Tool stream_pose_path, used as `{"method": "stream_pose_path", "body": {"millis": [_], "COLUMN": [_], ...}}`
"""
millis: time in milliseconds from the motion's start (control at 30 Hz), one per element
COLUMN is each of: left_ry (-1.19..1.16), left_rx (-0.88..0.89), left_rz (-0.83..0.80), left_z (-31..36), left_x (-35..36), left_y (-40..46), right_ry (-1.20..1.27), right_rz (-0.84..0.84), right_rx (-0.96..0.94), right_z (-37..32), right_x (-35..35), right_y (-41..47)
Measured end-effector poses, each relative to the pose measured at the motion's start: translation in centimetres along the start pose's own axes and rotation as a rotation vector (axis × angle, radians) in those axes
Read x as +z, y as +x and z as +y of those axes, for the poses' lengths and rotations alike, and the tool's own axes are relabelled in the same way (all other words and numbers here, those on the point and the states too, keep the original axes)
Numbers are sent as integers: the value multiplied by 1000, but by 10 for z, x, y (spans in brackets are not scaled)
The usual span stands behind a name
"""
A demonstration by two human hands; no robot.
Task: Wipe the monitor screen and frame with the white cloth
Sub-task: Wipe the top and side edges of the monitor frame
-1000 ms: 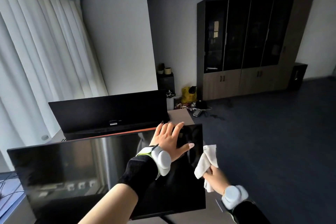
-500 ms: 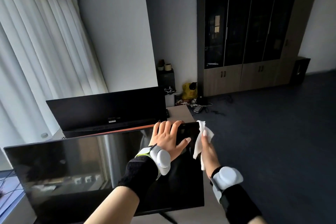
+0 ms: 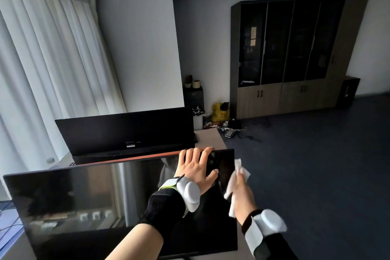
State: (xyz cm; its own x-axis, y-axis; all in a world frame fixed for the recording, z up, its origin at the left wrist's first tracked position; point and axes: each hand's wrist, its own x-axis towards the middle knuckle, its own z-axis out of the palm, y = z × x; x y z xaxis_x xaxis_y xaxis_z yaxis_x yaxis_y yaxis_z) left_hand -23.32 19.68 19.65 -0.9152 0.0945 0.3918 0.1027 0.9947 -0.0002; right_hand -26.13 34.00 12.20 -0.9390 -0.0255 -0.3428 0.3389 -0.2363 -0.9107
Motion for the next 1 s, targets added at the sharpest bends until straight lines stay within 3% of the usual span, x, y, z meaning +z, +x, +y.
{"method": "stream_pose_path", "body": {"millis": [133, 233, 433, 600, 700, 800, 1000], "left_ry": [-20, -18, -28, -45, -46, -37, -35], "left_rx": [0, 10, 17, 6, 3, 0, -4], "left_rz": [-10, -22, -12, 0, 9, -1, 12], "left_z": [2, 2, 3, 0, 0, 2, 2], "left_x": [0, -1, -3, -6, -4, 1, 6], "left_y": [2, 2, 0, 2, 2, 1, 3], "right_ry": [63, -79, -187, -121, 6, -61, -210], "right_rz": [-15, 31, 141, 86, 59, 72, 127], "right_rx": [-145, -133, 196, -79, -121, -210, 22], "right_z": [-23, 7, 61, 7, -29, -33, 47], "right_x": [17, 8, -17, 2, 17, 17, -11], "right_y": [-12, -11, -17, -11, -15, -20, -34]}}
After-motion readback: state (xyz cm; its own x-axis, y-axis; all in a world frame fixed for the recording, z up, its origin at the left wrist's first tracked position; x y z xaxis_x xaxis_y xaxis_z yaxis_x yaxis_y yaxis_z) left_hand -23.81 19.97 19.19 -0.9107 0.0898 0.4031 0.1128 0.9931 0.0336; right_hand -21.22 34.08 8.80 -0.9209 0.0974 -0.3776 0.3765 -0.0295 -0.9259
